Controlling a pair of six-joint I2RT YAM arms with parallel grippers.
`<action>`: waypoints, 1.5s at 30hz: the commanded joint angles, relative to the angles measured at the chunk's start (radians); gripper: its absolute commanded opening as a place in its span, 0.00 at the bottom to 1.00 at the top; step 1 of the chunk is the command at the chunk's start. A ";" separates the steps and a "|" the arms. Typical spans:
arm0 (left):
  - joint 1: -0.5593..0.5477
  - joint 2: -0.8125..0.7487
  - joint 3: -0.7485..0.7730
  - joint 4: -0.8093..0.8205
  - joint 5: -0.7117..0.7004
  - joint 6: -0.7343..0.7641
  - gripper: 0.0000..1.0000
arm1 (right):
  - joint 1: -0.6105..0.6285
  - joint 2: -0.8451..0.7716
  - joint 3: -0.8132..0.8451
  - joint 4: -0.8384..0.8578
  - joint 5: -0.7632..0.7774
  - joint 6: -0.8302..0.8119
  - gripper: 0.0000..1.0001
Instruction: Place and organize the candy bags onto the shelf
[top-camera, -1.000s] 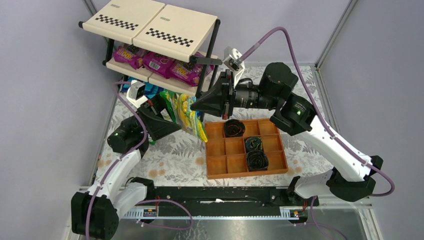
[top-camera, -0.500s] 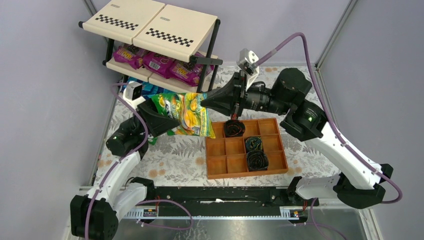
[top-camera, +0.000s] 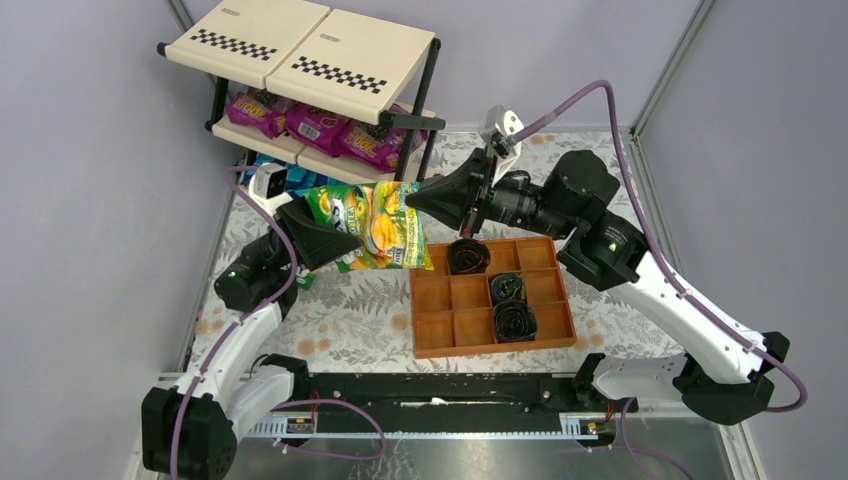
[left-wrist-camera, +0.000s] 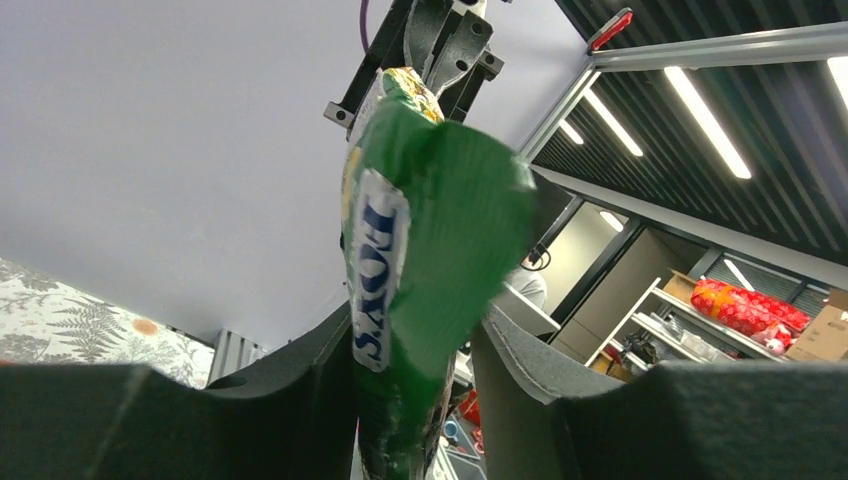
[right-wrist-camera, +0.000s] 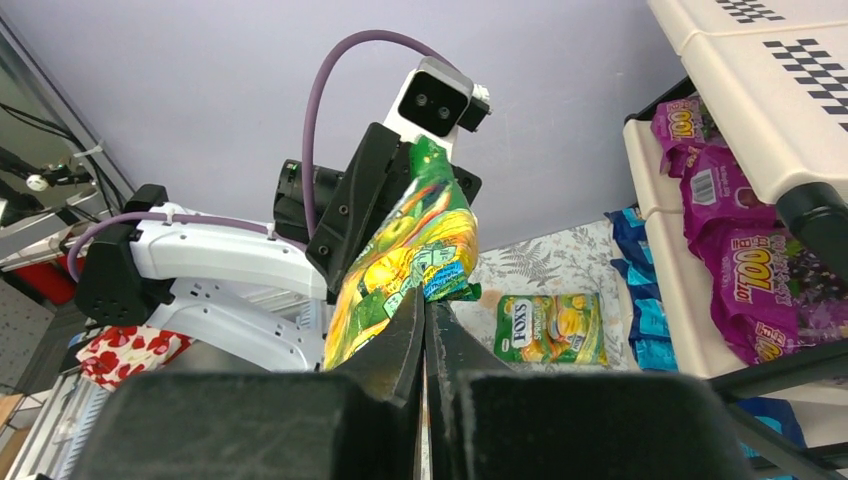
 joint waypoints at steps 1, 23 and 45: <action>-0.007 0.007 -0.015 0.102 -0.050 0.005 0.41 | -0.009 -0.027 -0.027 0.081 0.055 -0.033 0.00; -0.006 0.018 -0.032 -0.086 -0.087 0.117 0.13 | -0.010 -0.117 -0.178 0.006 0.294 -0.091 0.43; -0.007 -0.009 0.558 -1.239 -0.749 0.626 0.23 | -0.010 -0.590 -0.511 -0.010 0.904 -0.117 1.00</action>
